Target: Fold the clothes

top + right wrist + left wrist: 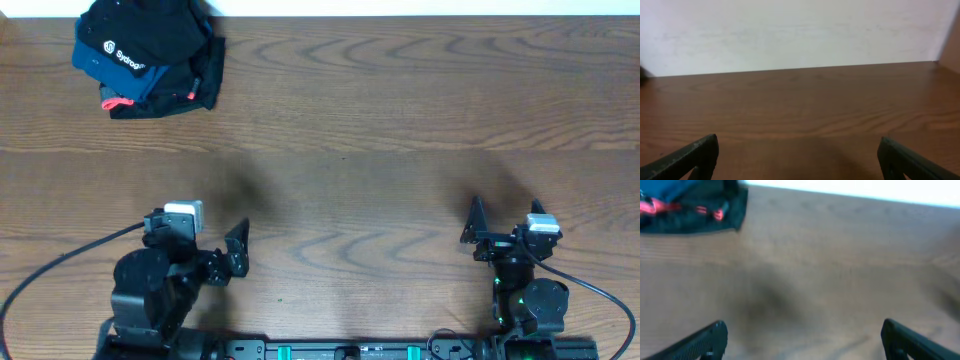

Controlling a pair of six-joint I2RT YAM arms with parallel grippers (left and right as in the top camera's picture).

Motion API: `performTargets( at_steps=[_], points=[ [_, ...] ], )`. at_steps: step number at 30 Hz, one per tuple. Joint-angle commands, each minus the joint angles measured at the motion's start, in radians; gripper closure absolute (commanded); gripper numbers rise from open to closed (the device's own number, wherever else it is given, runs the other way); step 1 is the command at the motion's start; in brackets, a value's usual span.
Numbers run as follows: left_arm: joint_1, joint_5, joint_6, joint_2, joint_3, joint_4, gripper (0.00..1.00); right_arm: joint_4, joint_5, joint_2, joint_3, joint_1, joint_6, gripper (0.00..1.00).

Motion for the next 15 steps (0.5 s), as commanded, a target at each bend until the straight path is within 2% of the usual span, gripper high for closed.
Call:
performTargets(
  at_steps=[1,3,11,15],
  points=[
    [0.040,0.119,0.145,-0.072,-0.106,0.135,0.02,-0.002,0.010,-0.007,-0.003,-0.002,-0.013,0.01],
    [0.068,0.178,0.202,-0.106,-0.182,0.245,0.02,-0.002,0.010,-0.007,-0.003,-0.002,-0.013,0.01],
    [0.148,0.237,0.200,-0.192,-0.450,0.636,0.02,-0.002,0.010,-0.007,-0.003,-0.002,-0.013,0.01],
    [0.163,0.224,0.201,-0.229,-0.525,0.740,0.02,-0.002,0.010,-0.007,-0.003,-0.002,-0.013,0.01]
  ],
)
